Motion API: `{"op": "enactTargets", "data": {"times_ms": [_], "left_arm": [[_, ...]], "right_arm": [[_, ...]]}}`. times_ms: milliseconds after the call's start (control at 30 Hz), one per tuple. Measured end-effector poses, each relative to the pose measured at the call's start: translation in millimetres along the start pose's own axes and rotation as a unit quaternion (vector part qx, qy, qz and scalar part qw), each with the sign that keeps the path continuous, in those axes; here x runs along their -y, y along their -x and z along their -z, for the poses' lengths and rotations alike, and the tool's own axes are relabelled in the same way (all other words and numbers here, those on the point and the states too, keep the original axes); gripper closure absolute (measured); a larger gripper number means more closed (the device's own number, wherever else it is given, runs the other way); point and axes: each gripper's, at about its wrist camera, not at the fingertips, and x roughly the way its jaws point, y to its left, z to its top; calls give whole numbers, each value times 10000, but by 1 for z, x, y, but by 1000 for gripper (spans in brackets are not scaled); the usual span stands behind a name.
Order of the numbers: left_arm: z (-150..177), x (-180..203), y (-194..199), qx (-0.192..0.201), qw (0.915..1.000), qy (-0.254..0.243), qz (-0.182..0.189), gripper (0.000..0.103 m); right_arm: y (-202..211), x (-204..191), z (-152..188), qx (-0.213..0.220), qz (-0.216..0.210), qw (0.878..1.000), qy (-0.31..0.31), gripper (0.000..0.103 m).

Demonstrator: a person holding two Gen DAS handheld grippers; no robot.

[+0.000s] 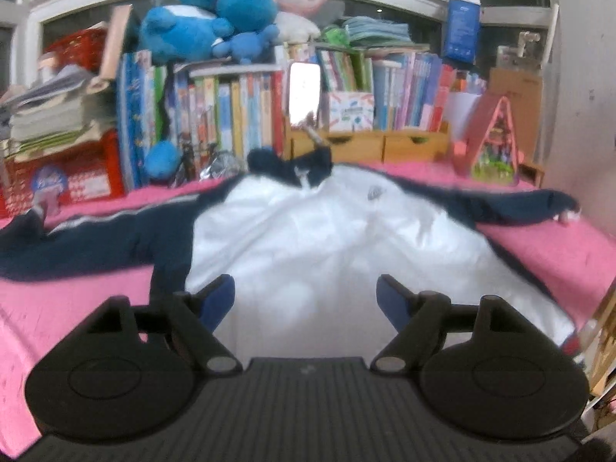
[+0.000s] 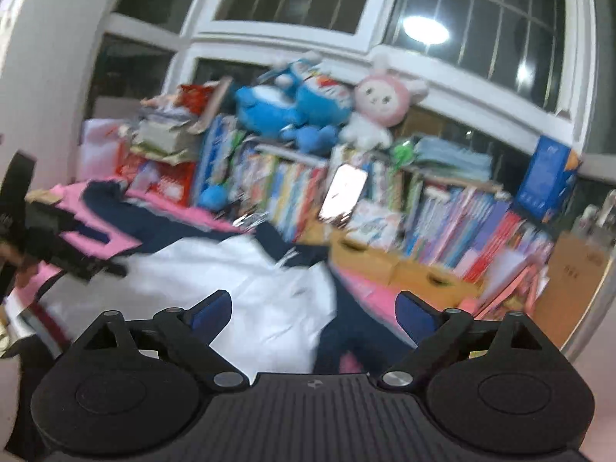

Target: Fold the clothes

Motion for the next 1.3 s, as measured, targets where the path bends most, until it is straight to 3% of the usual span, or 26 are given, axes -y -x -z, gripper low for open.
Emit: {"op": "enactTargets", "data": {"times_ms": [100,267,333,400,533,667,800,900,933,1033,1133,1233,1300], "left_arm": [[18,2,-9,-113,9996,-91,-251,22],[44,-3,-28,-344,9981,-19,-513,22],[54,-4,-32,-424,9969,-90,-663,21],[62,-5,-29,-308,9964,-161,-768,20],[70,-13,-18,-259,9964,-29,-803,18],[75,-26,-9,-270,9971,164,-696,17],[68,-41,5,-351,9963,423,-666,18],[52,-59,18,-157,9950,802,-570,19],[41,-65,19,-73,9950,831,-553,19],[4,-70,3,81,9972,633,-384,19],[-27,-59,-36,110,9996,181,-197,19],[-49,-46,-90,-76,10000,-12,2,19],[-54,-41,-125,-284,9995,-29,-104,28]], "right_arm": [[-25,-36,41,29,-293,9977,-613,11],[-89,-91,85,48,-833,9809,-1758,19],[-108,-109,93,5,-846,9834,-1607,23],[-125,-123,103,-176,-535,9928,-1061,27],[-121,-99,120,-104,-424,9954,-856,21],[-109,-53,136,-215,432,9949,-884,18],[-95,7,146,-575,1377,9769,-1531,16],[-87,34,132,-869,1854,9646,-1660,30],[-84,43,128,-966,2012,9598,-1702,30],[-89,40,91,-758,1691,9749,-1235,30],[-123,31,56,-638,761,9872,-1246,30],[-181,11,38,-861,-246,9857,-1424,30],[-225,-1,30,-1083,-794,9800,-1467,31]]}}
